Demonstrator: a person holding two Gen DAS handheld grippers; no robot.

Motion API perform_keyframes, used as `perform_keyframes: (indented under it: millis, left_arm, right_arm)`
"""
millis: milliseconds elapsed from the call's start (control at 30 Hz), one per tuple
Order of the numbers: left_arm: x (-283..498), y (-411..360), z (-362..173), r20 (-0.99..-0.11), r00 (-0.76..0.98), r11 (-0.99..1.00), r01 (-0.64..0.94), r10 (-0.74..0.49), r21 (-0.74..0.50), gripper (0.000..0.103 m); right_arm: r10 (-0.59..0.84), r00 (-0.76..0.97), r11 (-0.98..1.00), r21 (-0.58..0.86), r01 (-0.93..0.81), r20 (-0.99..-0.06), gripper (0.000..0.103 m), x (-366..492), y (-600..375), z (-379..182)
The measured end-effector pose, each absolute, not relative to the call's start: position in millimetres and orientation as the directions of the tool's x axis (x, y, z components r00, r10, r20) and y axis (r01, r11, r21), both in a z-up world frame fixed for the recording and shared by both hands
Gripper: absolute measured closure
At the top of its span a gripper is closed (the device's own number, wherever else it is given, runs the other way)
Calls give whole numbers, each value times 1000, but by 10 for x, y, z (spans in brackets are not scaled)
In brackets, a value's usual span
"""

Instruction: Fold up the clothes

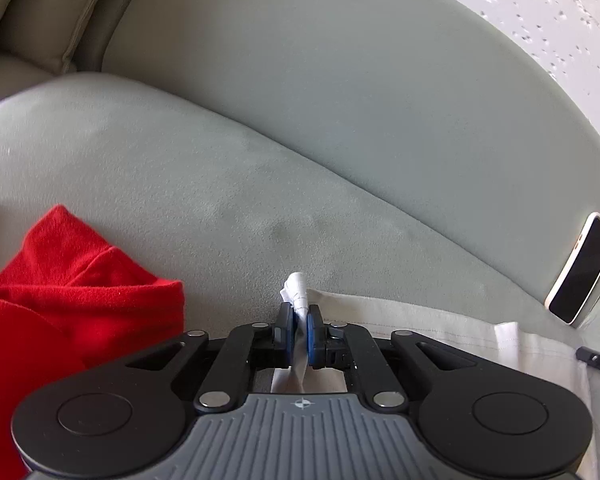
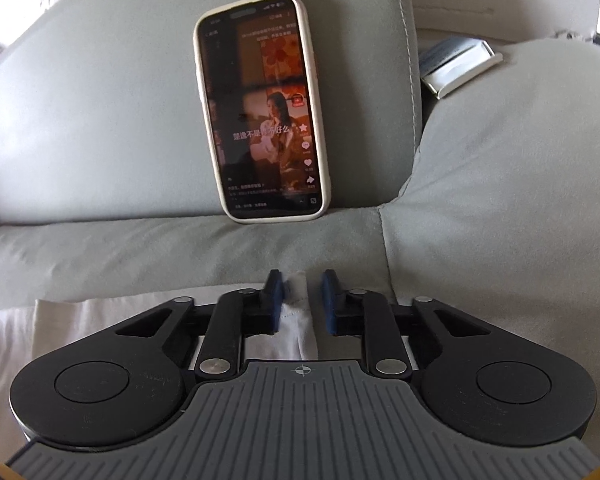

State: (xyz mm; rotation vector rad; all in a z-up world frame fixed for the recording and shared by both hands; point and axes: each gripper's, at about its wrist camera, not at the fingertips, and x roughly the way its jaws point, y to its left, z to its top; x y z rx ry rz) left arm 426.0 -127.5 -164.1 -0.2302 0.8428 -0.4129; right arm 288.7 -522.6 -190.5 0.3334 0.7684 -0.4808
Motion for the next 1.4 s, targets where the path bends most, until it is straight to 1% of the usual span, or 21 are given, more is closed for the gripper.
perform_keyframes:
  millis: [33,167,267,367,467,700,767,833,900,967,1167,1267,1400]
  left_arm:
    - [4244,-1258,-1625,-668,601,898,263,-439,-353,101]
    - [4170,-1257,-1458,-636,635,897,273,-439,-347,102]
    - [4087,-1232,-1305,-619,641,889,275,-453,-366,102]
    - [4037,-1188,-1097,-606,632,871,278,-483,-405,102]
    - [3915,-1058,-862,-572,627,840,292,-529,-457,102]
    - [3133,-561,-301,-469,635,760,315,-614,-569,102]
    - [2892,-429,-229,-473,629,759,316,-617,-569,102]
    - [2703,-266,-193,-497,609,758,294,-618,-582,102]
    - [2568,-56,-184,-509,576,730,247,-639,-637,102]
    - [2432,86,-166,-521,561,723,221,-643,-654,102]
    - [1908,199,-213,-581,561,784,226,-590,-578,102]
    - [1637,246,-344,-606,561,806,214,-564,-552,102]
    - [1340,344,-554,-635,549,818,180,-544,-546,102]
  right_arm:
    - [-296,619,844,105,527,-727,100,2889,-5213,-1892]
    - [-339,616,838,71,542,-711,100,2857,-5147,-1802]
    - [-339,626,818,109,565,-702,100,2759,-5132,-1684]
    - [-328,641,791,169,588,-694,100,2570,-5113,-1516]
    - [-303,676,756,263,600,-672,100,2244,-5088,-1328]
    - [-247,737,634,470,614,-629,100,1348,-5032,-707]
    - [-238,750,608,507,611,-618,100,1072,-4973,-516]
    - [-229,759,593,531,605,-610,100,802,-4901,-372]
    - [-212,769,575,559,597,-603,100,545,-4840,-253]
    - [-190,771,561,578,593,-607,100,345,-4780,-218]
    - [-149,774,547,601,583,-615,100,-153,-4537,-312]
    - [-132,775,548,606,577,-618,100,-334,-4418,-414]
    - [-110,767,538,611,581,-632,100,-602,-4299,-594]
